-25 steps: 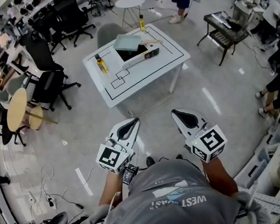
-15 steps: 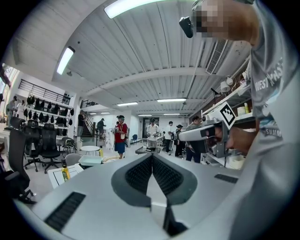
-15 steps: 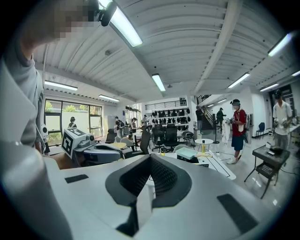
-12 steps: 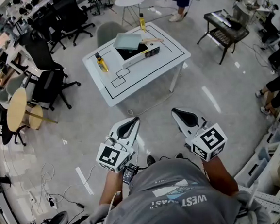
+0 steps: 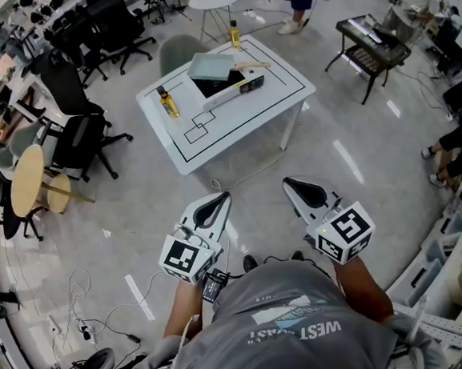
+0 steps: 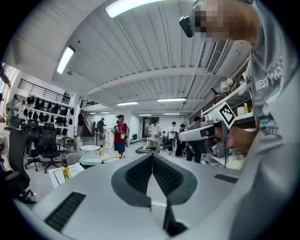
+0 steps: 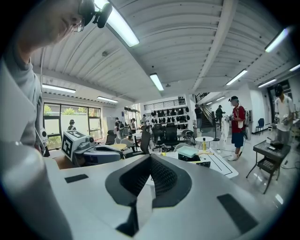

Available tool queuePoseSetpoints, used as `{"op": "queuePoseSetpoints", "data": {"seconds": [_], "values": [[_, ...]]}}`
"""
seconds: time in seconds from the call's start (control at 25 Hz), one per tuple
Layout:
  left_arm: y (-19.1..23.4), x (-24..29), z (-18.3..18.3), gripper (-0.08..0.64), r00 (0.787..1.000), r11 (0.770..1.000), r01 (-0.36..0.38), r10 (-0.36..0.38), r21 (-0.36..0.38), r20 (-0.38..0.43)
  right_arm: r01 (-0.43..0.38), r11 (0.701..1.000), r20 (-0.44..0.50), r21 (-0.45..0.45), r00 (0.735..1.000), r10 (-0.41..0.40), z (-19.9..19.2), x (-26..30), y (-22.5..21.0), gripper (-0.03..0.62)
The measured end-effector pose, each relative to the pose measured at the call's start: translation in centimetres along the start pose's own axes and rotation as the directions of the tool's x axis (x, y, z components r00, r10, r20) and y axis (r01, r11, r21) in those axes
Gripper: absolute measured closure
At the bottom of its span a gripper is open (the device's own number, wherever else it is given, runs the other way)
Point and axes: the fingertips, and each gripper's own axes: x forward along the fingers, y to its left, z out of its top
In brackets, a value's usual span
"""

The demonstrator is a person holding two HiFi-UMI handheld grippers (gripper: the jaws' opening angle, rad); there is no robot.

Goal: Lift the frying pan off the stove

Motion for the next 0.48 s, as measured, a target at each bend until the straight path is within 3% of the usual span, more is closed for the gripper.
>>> {"op": "queuePoseSetpoints", "data": {"seconds": [0.48], "values": [[0.84,-0.7,-0.3,0.56,1.0,1.0,0.004,-0.004,-0.009,-0.003,0.002,1.0,-0.002,0.009,1.0,-0.002,-0.05,0.87,0.85,0.581]]}}
